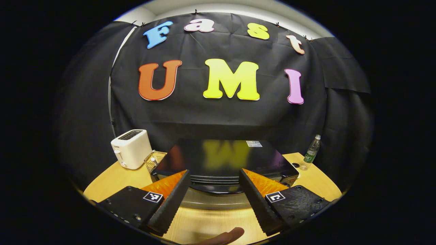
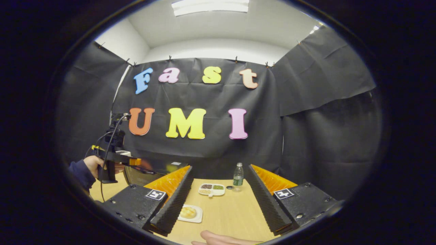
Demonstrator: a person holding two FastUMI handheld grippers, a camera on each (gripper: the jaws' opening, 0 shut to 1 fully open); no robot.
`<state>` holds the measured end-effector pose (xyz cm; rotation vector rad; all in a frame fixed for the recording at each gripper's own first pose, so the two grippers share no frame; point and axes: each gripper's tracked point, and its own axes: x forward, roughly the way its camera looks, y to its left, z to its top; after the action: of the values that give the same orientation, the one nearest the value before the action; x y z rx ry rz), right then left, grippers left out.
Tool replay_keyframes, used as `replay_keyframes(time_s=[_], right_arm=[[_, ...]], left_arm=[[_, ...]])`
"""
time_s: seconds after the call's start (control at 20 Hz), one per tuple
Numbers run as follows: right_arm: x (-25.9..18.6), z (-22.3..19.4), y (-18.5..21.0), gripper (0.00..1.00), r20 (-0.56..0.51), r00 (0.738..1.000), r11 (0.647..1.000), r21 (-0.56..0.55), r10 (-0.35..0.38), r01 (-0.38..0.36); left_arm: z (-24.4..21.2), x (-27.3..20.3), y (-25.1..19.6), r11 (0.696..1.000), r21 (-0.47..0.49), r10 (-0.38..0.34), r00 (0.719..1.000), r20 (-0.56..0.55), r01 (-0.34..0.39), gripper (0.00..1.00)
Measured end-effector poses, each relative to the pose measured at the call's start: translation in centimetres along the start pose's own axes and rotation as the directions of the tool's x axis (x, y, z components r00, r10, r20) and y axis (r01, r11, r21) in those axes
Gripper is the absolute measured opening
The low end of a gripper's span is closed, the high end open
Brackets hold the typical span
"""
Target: Open the electric oven with the left hand, put the food in, and close the electric oven.
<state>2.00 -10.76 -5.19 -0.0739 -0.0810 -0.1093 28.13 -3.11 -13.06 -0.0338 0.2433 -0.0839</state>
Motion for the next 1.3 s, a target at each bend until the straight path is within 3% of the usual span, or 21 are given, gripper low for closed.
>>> replay_keyframes(time_s=[0.35, 0.4, 0.45, 0.6, 1.3], right_arm=[[-0.2, -0.7, -1.2, 0.96, -0.013, 1.000, 0.999, 0.028, -0.020, 0.020], [-0.2, -0.9, -1.2, 0.96, -0.020, 1.000, 0.999, 0.025, -0.021, 0.021], [-0.3, -1.0, -1.2, 0.96, -0.028, 0.999, 1.000, 0.022, -0.021, 0.021], [-0.7, -0.8, -1.2, 0.96, -0.032, 0.999, 0.999, 0.028, -0.021, 0.022], [-4.3, -0.4, -0.9, 0.96, -0.042, 0.999, 0.997, 0.080, -0.011, 0.014]], left_arm=[[-2.2, 1.9, -0.6, 1.000, -0.010, -0.012, 0.997, -0.081, 0.011, 0.95], [-2.5, 2.0, -0.4, 1.000, -0.010, -0.006, 0.996, -0.087, 0.005, 0.87], [-2.5, 1.9, -0.2, 1.000, -0.008, 0.001, 0.996, -0.089, -0.002, 0.96], [-2.9, 1.4, -0.3, 0.999, 0.039, 0.002, 0.994, -0.113, 0.003, 0.96], [-7.3, -5.7, -0.7, 0.999, 0.044, -0.004, 0.982, -0.191, 0.013, 0.95]])
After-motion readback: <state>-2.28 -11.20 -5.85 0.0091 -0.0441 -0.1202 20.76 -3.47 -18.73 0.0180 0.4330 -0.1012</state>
